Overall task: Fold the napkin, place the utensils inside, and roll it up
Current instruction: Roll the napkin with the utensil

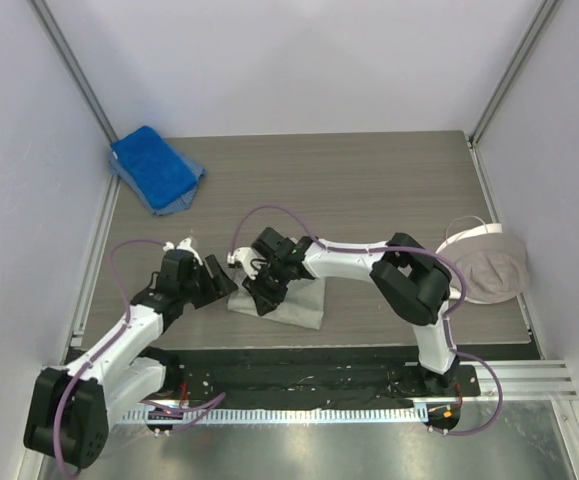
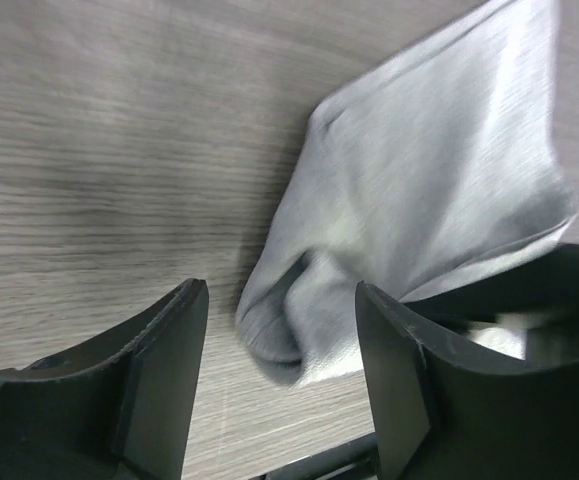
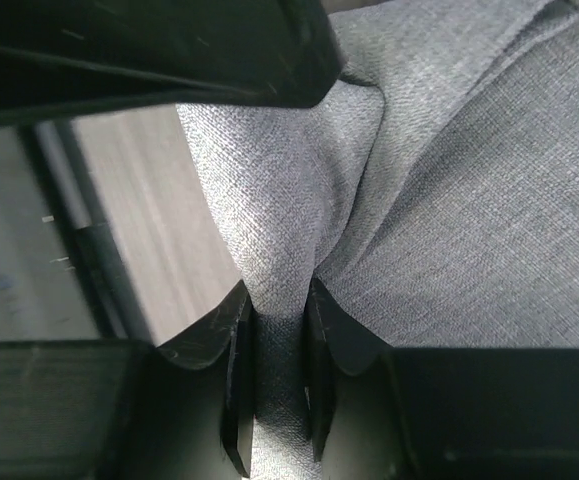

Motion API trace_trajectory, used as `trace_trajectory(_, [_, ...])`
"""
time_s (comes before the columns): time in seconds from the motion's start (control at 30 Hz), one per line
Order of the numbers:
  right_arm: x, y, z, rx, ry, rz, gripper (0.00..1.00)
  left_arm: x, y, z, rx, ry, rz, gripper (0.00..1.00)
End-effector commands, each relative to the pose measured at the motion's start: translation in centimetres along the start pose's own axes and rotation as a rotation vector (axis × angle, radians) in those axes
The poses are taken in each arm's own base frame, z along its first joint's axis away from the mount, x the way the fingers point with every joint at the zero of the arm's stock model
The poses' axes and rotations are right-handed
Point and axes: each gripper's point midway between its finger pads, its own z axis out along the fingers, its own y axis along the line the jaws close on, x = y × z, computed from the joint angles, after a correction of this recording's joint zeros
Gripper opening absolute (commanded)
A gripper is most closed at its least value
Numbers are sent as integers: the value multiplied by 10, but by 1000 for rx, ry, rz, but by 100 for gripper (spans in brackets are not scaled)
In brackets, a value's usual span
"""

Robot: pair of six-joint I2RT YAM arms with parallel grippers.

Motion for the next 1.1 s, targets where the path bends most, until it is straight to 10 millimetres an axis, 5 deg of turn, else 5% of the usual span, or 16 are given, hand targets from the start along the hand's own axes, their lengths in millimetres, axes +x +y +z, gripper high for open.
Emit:
trace_trajectory(0.0, [43, 41, 2, -279, 180, 195, 23, -15, -1, -11, 6, -88, 24, 66])
trace_trajectory(0.47, [38, 14, 15, -416, 197, 456, 22, 13, -16, -16, 188, -55, 5, 66])
trace_trajectory(0.73, [40, 1, 24, -427, 205, 516, 22, 20, -9, -9, 189, -60, -2, 62])
trace_trajectory(0.9, [40, -3, 25, -423, 203, 521, 23, 17, -4, -2, 158, -63, -15, 50])
trace_trajectory(1.07, [27, -8, 18, -376, 175, 502, 34, 18, 0, 6, 123, -23, -17, 34])
